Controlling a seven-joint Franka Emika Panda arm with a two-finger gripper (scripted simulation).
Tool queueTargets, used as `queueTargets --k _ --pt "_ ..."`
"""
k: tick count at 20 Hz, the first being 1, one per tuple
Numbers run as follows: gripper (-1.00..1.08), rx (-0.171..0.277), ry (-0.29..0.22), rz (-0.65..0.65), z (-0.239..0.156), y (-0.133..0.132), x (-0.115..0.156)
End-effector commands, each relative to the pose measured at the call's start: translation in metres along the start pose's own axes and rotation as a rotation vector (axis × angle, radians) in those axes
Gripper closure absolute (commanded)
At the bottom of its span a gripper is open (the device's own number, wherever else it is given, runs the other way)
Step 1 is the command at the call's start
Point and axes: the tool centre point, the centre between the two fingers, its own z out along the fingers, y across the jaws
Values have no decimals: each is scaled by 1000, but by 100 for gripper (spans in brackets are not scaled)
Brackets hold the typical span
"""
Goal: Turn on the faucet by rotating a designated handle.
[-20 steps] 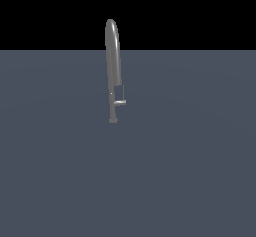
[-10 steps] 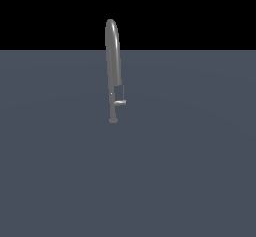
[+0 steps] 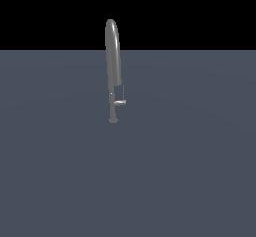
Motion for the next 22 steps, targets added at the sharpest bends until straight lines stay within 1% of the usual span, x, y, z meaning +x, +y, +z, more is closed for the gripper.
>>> queueTargets --k 1,7,12,17,22 --pt "108 63 -16 43 -8 11 16" --pt "108 200 -80 162 -14 46 59" --pt "108 296 -153 276 -2 79 100" --pt "108 371 -243 402 26 115 142" --pt "108 422 -345 538 72 150 182"
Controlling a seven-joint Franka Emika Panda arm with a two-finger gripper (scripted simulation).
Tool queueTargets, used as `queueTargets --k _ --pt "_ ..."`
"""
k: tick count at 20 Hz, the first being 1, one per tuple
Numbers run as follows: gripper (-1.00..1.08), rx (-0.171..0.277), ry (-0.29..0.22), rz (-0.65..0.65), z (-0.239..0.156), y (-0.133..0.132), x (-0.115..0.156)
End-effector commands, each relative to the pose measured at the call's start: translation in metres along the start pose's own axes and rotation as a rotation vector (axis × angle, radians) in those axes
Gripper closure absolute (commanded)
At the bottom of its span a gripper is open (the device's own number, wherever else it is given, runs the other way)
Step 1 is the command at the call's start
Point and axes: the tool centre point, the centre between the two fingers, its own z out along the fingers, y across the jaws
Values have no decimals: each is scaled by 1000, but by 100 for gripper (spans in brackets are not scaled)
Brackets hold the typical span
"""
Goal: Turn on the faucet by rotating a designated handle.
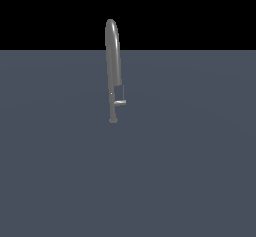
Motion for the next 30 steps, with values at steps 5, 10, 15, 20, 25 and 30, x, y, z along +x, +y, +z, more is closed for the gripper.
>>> queueTargets --k 5,10,15,20,25,30 --pt "108 38 -110 211 38 37 87" --pt "108 38 -191 380 84 72 148" --pt "108 10 -265 555 143 114 202" --pt "108 -44 -328 733 211 163 245" --pt "108 -111 -369 884 274 211 272" --pt "108 -170 -390 990 320 247 285"
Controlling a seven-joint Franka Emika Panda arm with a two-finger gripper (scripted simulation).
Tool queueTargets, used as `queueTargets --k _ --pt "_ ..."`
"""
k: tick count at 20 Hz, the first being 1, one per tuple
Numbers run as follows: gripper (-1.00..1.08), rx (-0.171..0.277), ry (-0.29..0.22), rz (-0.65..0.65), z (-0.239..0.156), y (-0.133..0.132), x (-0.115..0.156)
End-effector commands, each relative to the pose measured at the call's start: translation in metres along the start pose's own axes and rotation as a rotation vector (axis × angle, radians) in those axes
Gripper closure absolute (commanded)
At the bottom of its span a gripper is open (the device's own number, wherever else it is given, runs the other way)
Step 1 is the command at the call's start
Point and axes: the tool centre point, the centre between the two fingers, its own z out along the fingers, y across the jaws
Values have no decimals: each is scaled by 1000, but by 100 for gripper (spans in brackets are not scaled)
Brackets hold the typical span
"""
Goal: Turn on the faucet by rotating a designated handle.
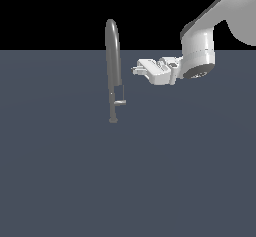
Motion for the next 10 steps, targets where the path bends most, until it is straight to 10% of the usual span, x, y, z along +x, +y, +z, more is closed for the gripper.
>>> queueTargets --k 1,10 --pt "108 -18 1 51 15 0 21" --pt "108 -49 4 126 39 1 52"
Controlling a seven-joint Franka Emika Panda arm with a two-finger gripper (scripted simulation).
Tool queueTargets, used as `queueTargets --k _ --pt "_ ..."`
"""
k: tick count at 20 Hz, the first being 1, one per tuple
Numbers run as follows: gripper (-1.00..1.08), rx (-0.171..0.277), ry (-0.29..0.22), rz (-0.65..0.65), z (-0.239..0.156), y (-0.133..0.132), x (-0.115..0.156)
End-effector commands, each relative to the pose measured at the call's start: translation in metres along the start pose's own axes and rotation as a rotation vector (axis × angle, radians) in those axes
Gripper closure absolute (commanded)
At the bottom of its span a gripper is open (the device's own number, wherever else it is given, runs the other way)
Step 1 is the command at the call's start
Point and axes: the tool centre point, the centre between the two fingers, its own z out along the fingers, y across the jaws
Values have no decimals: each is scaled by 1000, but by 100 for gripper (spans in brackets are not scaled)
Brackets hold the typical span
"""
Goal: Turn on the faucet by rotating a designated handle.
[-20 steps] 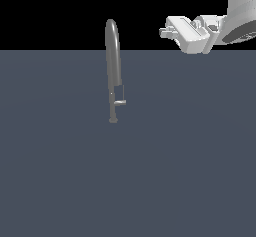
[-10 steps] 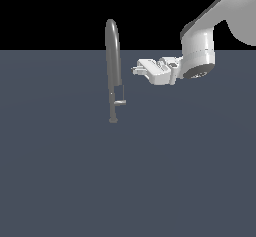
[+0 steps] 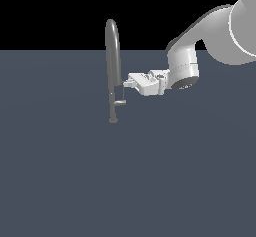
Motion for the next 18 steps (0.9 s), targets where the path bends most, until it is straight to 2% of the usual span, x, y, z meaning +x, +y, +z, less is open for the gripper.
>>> queueTargets --k 1,10,18 --pt "108 -1 3 4 0 0 2" --pt "108 6 -30 29 10 -4 9" --pt "108 6 -32 31 11 -2 9"
